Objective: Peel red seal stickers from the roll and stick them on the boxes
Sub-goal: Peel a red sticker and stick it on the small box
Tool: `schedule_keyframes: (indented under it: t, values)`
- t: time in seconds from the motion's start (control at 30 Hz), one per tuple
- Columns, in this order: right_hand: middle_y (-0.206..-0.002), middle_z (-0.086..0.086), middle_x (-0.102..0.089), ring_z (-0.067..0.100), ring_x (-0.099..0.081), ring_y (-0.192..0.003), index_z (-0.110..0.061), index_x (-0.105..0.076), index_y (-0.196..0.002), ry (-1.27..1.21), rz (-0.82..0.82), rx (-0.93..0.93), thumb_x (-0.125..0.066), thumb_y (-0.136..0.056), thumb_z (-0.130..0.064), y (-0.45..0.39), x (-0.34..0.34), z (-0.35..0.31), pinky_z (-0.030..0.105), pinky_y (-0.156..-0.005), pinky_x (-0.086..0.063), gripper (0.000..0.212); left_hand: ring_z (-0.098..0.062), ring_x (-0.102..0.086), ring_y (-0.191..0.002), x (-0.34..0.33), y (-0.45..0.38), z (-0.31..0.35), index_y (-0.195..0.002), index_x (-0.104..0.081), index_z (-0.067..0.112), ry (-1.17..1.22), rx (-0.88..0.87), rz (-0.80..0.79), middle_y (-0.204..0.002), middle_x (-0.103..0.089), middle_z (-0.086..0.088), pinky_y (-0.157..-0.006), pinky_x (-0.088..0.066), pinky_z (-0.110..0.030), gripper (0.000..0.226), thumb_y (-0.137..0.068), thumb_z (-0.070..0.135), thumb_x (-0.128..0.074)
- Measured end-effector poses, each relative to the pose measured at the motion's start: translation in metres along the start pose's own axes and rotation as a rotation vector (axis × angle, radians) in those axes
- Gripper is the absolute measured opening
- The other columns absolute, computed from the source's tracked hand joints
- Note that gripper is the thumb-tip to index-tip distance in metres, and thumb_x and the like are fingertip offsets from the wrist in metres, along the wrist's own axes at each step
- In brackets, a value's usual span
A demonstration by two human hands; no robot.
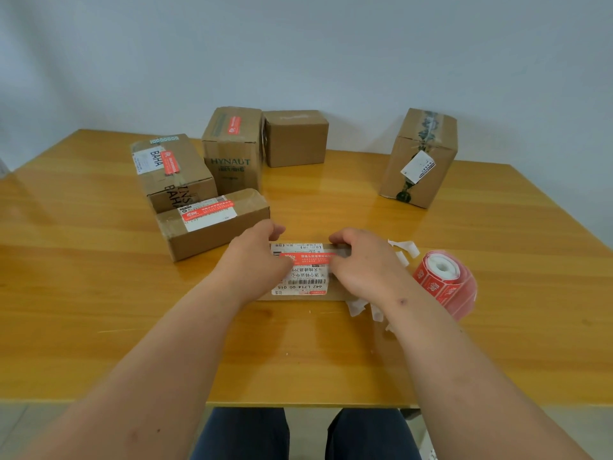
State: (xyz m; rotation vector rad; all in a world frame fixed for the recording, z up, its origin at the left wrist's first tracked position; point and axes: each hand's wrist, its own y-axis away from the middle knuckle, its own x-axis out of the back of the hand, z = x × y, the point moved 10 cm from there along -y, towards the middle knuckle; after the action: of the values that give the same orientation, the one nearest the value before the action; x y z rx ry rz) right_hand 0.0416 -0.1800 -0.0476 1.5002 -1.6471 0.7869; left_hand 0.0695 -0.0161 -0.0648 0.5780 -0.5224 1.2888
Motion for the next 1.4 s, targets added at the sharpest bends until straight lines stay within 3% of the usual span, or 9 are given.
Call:
schedule_keyframes:
  t: [0.2, 0.33, 0.4, 0.5, 0.73, 0.9, 1.03, 1.3, 1.4]
  values:
    - [-0.114, -0.002, -0.065, 0.014, -0.060, -0.094, -0.022, -0.061, -0.117, -0.037, 0.062, -0.045, -0.045, -0.097, -0.028, -0.006, 0.003, 0.001, 0.028, -0.073, -0.050, 0.027, -0.010, -0.060, -0.087, 0.009, -0.009, -0.008, -0.139, -0.042, 0.025, 0.033, 0.067, 0.113, -0.104, -0.059, 0.009, -0.075, -0.057, -0.033, 0.042, -0.098, 0.018, -0.050]
    - [-0.115, 0.000, -0.064, 0.019, -0.059, -0.098, -0.021, -0.062, -0.118, -0.056, 0.061, -0.092, -0.045, -0.095, -0.021, -0.010, 0.004, 0.011, 0.027, -0.072, -0.046, 0.028, -0.013, -0.064, -0.087, 0.010, -0.011, -0.011, -0.139, -0.044, 0.024, 0.073, 0.103, 0.130, -0.111, -0.062, 0.006, -0.073, -0.059, -0.035, 0.045, -0.097, 0.009, -0.051]
    - [-0.100, -0.004, -0.065, 0.017, -0.060, -0.091, -0.023, -0.062, -0.106, -0.086, 0.063, -0.092, -0.049, -0.094, -0.040, -0.008, 0.003, 0.012, 0.029, -0.066, -0.046, 0.026, -0.011, -0.061, -0.086, 0.013, -0.007, -0.009, -0.136, -0.047, 0.024, 0.052, 0.101, 0.154, -0.109, -0.061, 0.006, -0.071, -0.057, -0.034, 0.037, -0.099, 0.028, -0.051]
    - [-0.092, -0.007, -0.061, 0.016, -0.059, -0.090, -0.025, -0.059, -0.104, -0.026, 0.022, -0.120, -0.051, -0.088, -0.057, -0.006, -0.007, 0.012, 0.033, -0.072, -0.050, 0.037, -0.013, -0.060, -0.092, 0.007, -0.006, -0.006, -0.133, -0.047, 0.024, -0.079, 0.086, 0.119, -0.112, -0.059, 0.005, -0.075, -0.055, -0.033, 0.056, -0.088, 0.054, -0.060]
    - [-0.081, 0.002, -0.061, 0.020, -0.058, -0.077, -0.015, -0.060, -0.088, -0.062, 0.025, -0.104, -0.039, -0.097, -0.033, -0.007, -0.006, 0.012, 0.031, -0.060, -0.045, 0.029, -0.016, -0.064, -0.089, 0.009, -0.012, -0.014, -0.130, -0.051, 0.025, 0.050, 0.128, 0.115, -0.101, -0.062, 0.006, -0.080, -0.058, -0.043, 0.033, -0.098, 0.016, -0.048]
    - [-0.100, -0.008, -0.061, 0.010, -0.058, -0.089, -0.024, -0.058, -0.111, -0.088, -0.100, -0.066, -0.060, -0.085, -0.054, 0.001, -0.015, 0.010, 0.026, -0.067, -0.047, 0.040, -0.011, -0.061, -0.093, 0.002, -0.001, -0.011, -0.135, -0.045, 0.028, 0.057, 0.055, 0.032, -0.111, -0.058, 0.008, -0.081, -0.057, -0.035, 0.041, -0.096, 0.035, -0.056]
    - [-0.126, -0.005, -0.057, 0.010, -0.052, -0.100, -0.024, -0.052, -0.132, -0.142, -0.121, -0.029, -0.064, -0.086, -0.042, 0.002, -0.011, 0.009, 0.018, -0.067, -0.041, 0.051, -0.012, -0.062, -0.102, 0.001, 0.003, -0.013, -0.134, -0.045, 0.033, 0.250, 0.028, -0.047, -0.122, -0.056, 0.008, -0.086, -0.058, -0.037, 0.060, -0.083, 0.020, -0.076]
    - [-0.131, -0.003, -0.050, 0.012, -0.051, -0.105, -0.026, -0.051, -0.133, -0.199, -0.108, -0.048, -0.061, -0.085, -0.035, 0.005, -0.012, 0.014, 0.019, -0.068, -0.042, 0.049, -0.012, -0.063, -0.097, -0.002, 0.007, -0.010, -0.137, -0.042, 0.031, 0.304, 0.045, -0.056, -0.125, -0.055, 0.005, -0.082, -0.059, -0.035, 0.065, -0.083, 0.010, -0.073]
    - [-0.121, -0.005, -0.054, 0.013, -0.054, -0.102, -0.025, -0.051, -0.132, -0.212, -0.088, -0.077, -0.066, -0.080, -0.049, 0.006, -0.012, 0.016, 0.023, -0.072, -0.047, 0.059, -0.012, -0.062, -0.099, -0.004, 0.009, -0.007, -0.140, -0.039, 0.031, 0.151, 0.049, -0.047, -0.124, -0.053, 0.007, -0.085, -0.058, -0.036, 0.078, -0.075, 0.038, -0.081]
